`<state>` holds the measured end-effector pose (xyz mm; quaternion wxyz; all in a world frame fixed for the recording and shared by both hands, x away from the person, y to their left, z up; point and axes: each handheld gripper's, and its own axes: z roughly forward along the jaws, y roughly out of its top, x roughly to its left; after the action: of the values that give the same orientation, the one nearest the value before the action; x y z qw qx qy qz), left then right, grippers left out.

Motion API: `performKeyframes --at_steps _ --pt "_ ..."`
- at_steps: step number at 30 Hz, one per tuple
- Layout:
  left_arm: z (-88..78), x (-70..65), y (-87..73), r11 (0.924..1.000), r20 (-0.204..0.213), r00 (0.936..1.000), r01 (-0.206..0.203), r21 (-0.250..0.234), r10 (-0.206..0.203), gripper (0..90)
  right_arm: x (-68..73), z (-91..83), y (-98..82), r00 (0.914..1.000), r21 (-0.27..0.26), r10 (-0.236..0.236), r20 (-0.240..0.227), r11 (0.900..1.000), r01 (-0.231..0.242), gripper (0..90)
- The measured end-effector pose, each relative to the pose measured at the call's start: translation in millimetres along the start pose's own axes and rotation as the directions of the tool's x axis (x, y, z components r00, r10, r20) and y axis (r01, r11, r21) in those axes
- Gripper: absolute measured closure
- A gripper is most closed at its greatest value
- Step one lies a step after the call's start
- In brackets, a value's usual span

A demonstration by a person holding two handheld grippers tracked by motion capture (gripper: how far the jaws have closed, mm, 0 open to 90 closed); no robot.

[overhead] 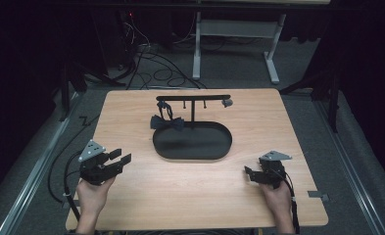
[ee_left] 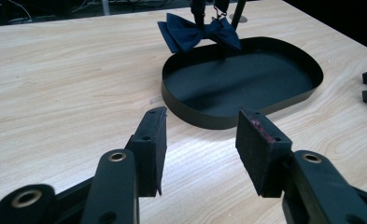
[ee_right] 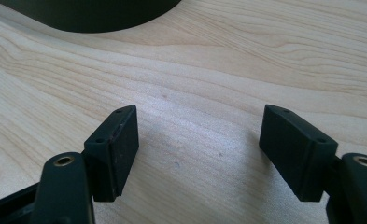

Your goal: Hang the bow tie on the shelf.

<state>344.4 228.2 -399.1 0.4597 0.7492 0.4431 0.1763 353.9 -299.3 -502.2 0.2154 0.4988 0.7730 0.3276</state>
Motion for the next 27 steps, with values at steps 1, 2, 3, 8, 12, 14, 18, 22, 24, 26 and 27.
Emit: performKeyframes --at_steps 1,2,3,8,12,14,18,22,24,26,27 --pt "0.0 -0.3 -0.8 1.0000 0.000 1.0000 0.000 0.000 0.000 53.5 0.1 0.0 0.0 1.0000 0.000 0.000 0.000 1.000 0.000 29.7" --pt "0.1 -0.7 -1.8 1.0000 0.002 1.0000 0.001 0.001 -0.001 53.4 0.1 0.0 0.0 1.0000 0.000 0.000 0.000 1.000 0.000 29.7" --pt "0.3 -0.9 -2.5 1.0000 0.004 1.0000 0.001 0.003 -0.001 53.4 0.2 0.0 0.0 1.0000 0.001 0.002 0.001 1.000 -0.002 29.7" --pt "3.6 -1.8 -8.2 0.9999 0.013 0.9999 0.009 0.011 -0.009 53.2 0.2 0.0 0.0 1.0000 0.001 0.002 0.000 1.000 -0.002 29.6" --pt "6.2 -3.4 -12.1 0.9998 0.020 0.9997 0.010 0.017 -0.011 53.0 0.3 0.0 0.0 1.0000 0.001 0.001 0.001 1.000 -0.001 29.7" --pt "8.3 -4.6 -13.6 0.9995 0.022 0.9998 0.005 0.030 -0.005 52.9 0.4 -0.1 0.0 1.0000 0.001 0.002 0.000 1.000 -0.002 29.7" --pt "11.1 -6.9 -15.8 0.9990 0.024 0.9997 -0.003 0.044 0.002 52.8 0.2 0.0 0.0 1.0000 0.000 0.000 0.001 1.000 0.000 29.6" --pt "13.8 -9.0 -18.0 0.9990 0.029 0.9996 -0.001 0.045 0.000 52.7 0.3 0.0 0.0 1.0000 0.001 0.001 0.001 1.000 -0.001 29.7" --pt "15.5 -9.9 -19.4 0.9988 0.033 0.9995 0.000 0.049 -0.002 52.6 0.2 0.0 0.0 1.0000 0.000 0.000 0.000 1.000 0.000 29.7" --pt "17.8 -11.2 -21.6 0.9986 0.037 0.9993 0.002 0.052 -0.004 52.6 0.3 0.0 0.0 1.0000 0.001 0.001 0.001 1.000 -0.001 29.7" --pt "18.6 -11.5 -22.4 0.9985 0.040 0.9992 0.002 0.054 -0.004 52.6 0.3 0.0 0.0 1.0000 0.001 0.001 0.001 1.000 -0.001 29.7"
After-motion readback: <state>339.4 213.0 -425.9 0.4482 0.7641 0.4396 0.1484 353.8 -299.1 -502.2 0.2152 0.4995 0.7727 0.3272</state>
